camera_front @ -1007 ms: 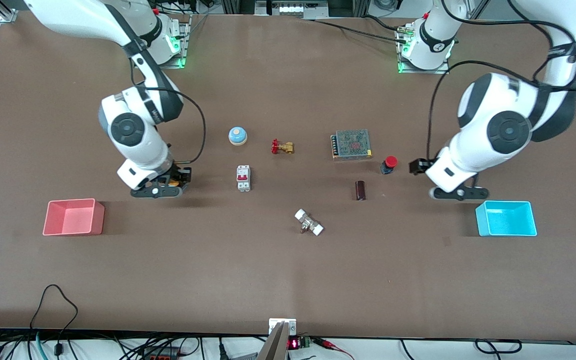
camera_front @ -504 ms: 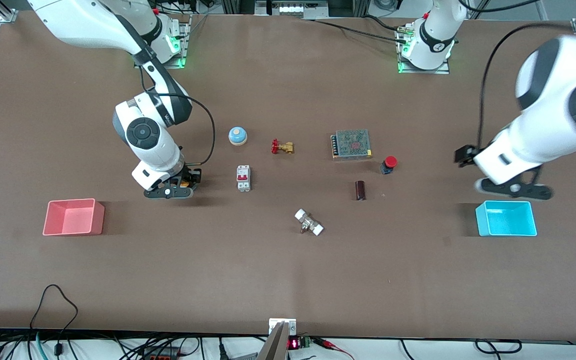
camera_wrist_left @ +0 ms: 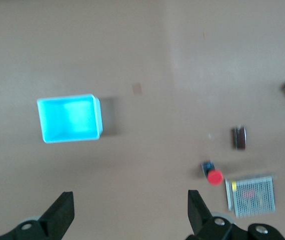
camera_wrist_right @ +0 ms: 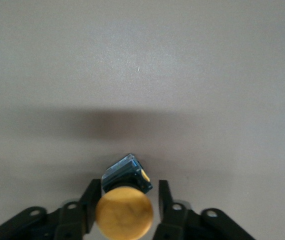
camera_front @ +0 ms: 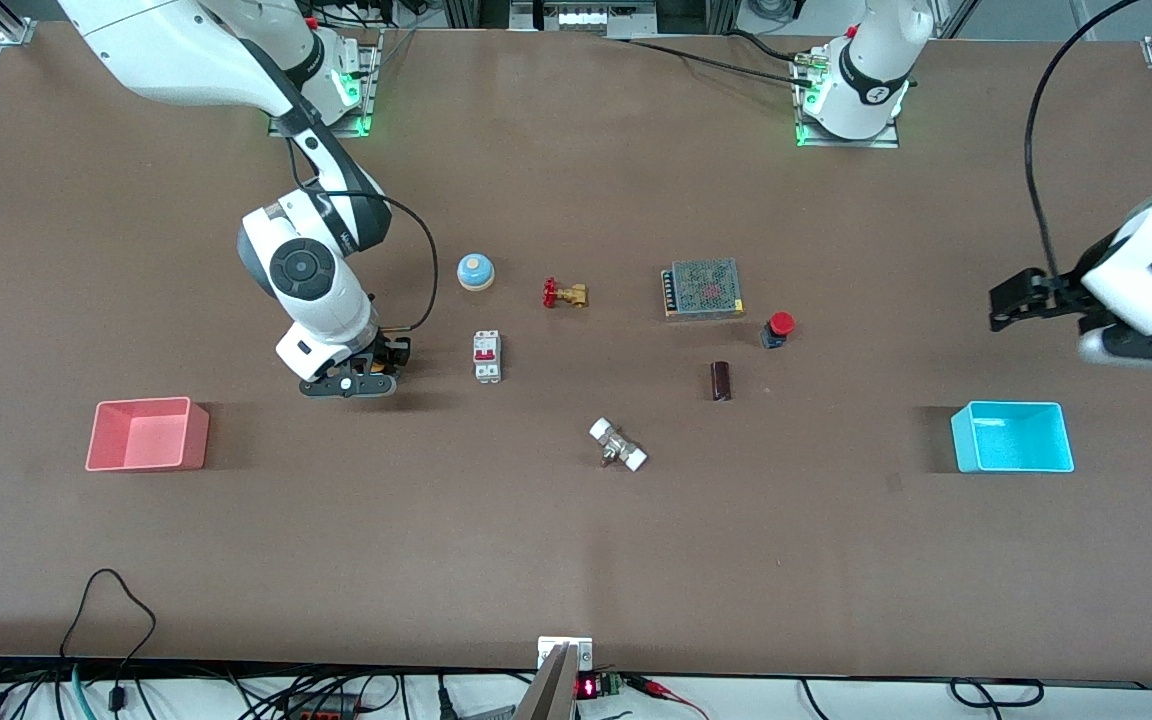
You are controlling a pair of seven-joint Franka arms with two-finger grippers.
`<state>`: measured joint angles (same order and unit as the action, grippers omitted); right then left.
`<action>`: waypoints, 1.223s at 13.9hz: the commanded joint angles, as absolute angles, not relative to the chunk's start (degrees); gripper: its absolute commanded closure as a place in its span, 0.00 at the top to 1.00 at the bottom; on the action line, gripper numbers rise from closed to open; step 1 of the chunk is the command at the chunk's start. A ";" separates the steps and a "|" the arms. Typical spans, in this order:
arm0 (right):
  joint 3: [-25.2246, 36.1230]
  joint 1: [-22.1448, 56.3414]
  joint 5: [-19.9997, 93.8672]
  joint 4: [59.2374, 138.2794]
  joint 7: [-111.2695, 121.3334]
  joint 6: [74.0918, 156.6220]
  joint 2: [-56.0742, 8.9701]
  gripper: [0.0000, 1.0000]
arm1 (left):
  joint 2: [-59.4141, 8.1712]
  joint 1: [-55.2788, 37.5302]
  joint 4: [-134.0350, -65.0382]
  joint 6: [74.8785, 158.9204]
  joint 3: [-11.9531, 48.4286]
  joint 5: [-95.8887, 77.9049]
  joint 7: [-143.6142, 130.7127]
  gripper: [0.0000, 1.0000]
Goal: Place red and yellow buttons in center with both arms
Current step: 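Lower the yellow button beside the breaker and open the right gripper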
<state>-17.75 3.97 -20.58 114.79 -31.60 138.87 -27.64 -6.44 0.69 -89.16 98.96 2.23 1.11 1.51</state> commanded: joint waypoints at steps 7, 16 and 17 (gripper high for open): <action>-17.58 1.77 -14.24 110.49 -31.55 135.46 -21.64 1.00 | 1.41 0.09 -98.44 98.44 0.62 0.09 2.64 1.00; -14.87 -5.18 -2.29 97.75 -7.92 104.36 -8.89 1.00 | 1.06 0.00 -96.94 98.09 0.70 0.09 2.37 1.00; -13.81 -5.27 -2.37 95.65 -7.82 101.28 -8.18 1.00 | 1.05 0.00 -96.94 98.09 0.70 0.09 2.37 1.00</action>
